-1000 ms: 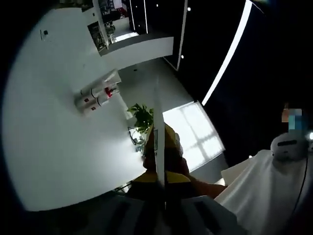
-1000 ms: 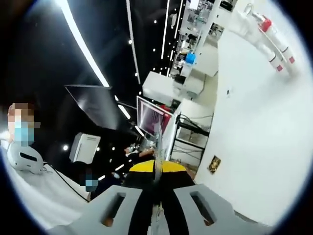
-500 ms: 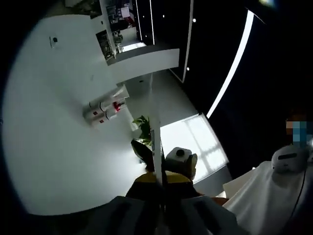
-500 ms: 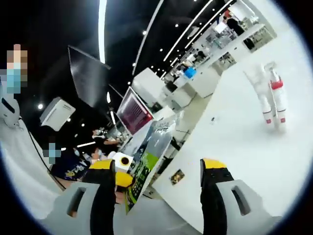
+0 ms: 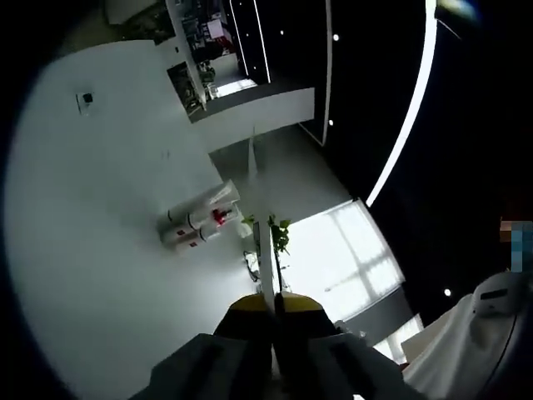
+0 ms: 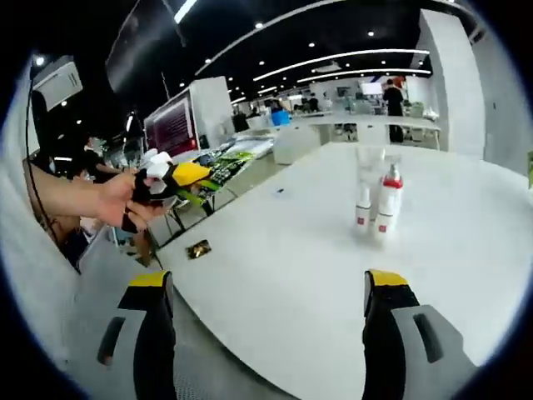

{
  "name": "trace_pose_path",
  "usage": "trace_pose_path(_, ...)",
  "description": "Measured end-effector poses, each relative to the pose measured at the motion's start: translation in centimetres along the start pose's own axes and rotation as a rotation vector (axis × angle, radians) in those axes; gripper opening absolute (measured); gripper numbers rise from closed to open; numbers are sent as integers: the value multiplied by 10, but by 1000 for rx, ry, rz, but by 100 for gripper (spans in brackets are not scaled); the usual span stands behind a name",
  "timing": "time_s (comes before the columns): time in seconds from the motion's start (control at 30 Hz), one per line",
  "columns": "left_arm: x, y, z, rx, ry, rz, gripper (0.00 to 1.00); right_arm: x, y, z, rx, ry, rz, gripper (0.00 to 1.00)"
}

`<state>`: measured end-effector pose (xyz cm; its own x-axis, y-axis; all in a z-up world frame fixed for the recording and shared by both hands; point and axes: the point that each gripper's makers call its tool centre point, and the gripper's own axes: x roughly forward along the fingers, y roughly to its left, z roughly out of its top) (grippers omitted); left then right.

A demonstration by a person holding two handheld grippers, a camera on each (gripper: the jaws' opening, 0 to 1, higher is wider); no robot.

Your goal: Arrange the skincare products in the storage area until every visible bottle or jar stands upright without overlapping.

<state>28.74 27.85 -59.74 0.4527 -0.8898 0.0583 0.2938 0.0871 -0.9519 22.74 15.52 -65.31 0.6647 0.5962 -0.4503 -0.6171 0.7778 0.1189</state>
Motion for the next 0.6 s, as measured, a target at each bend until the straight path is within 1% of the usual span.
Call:
trace_pose_path(0.07, 9, 5, 8, 8, 11, 8, 1, 5, 1, -11, 15, 13, -13, 92)
trace_pose_path(0.1, 14, 8, 13, 9, 19, 11, 1, 6, 0, -20, 2, 59, -28, 92)
trace_pose_path(0.13, 18, 11, 16, 9, 24, 15, 1, 8, -1, -24, -93, 96, -43, 91)
trace_pose_path(0.17, 23, 15, 22, 12, 27, 23, 1, 10, 1, -22, -139, 76, -45, 89)
trace_pose_path(0.2, 25, 18, 25, 13, 32, 26, 1, 13, 2, -25, -154, 78, -50, 86)
trace_pose_path(0.27, 31, 25, 32, 10, 37, 34, 1, 17, 3, -36, -190, 130, -53, 81)
trace_pose_path(0.3, 35, 31, 36, 7, 38, 40, 1, 18, 3, -36, -188, 132, -53, 82)
trace_pose_path(0.33, 38, 35, 39, 3, 40, 44, 1, 17, 2, -34, -171, 116, -55, 82)
trace_pose_path(0.37, 40, 40, 41, -2, 42, 51, 1, 16, 2, -32, -138, 100, -48, 79)
trace_pose_path(0.4, 43, 46, 45, -8, 45, 60, 1, 14, -4, -31, -126, 94, -63, 76)
trace_pose_path(0.47, 49, 57, 52, -13, 49, 78, 1, 15, -9, -32, -124, 100, -81, 73)
trace_pose_path(0.5, 50, 62, 54, -15, 50, 86, 1, 16, -9, -35, -106, 115, -81, 73)
trace_pose_path(0.6, 58, 79, 65, -29, 40, 112, 1, 17, -6, -40, -118, 133, -73, 71)
